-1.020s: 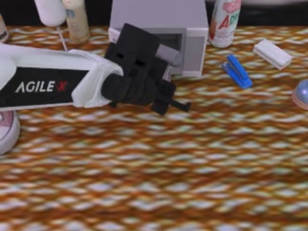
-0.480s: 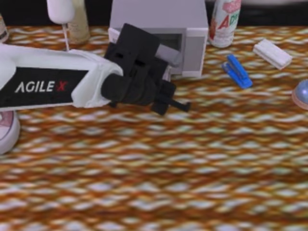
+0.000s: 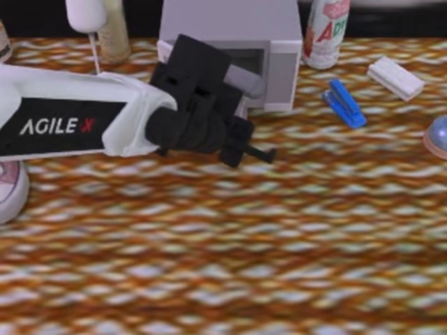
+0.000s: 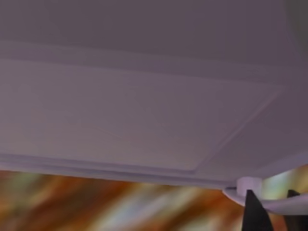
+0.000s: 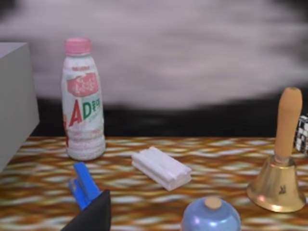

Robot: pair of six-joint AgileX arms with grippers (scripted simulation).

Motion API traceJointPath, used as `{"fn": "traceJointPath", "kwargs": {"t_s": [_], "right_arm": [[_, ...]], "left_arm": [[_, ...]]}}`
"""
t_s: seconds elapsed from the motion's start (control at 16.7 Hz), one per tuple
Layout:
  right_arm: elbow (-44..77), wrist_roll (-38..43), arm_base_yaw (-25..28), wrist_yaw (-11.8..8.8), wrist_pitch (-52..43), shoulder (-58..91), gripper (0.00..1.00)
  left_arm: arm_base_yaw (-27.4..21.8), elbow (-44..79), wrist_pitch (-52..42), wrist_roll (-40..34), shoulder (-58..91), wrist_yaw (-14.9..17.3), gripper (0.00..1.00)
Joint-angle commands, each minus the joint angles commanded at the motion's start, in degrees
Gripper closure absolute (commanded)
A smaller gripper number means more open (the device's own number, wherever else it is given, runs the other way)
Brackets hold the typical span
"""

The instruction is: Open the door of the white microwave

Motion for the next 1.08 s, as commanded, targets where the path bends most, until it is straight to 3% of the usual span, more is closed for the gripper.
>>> {"fn": "traceJointPath", "kwargs": {"t_s": [0.3, 1.08], "right_arm": [[0.0, 0.0, 0.0, 0.0, 0.0, 0.0, 0.0], [0.0, 0.0, 0.0, 0.0, 0.0, 0.0, 0.0]], "left_arm": [[1.29, -1.43, 0.45, 2.66, -1.19, 1.71, 1.0], [1.29, -1.43, 0.45, 2.66, -1.19, 1.71, 1.0]]}}
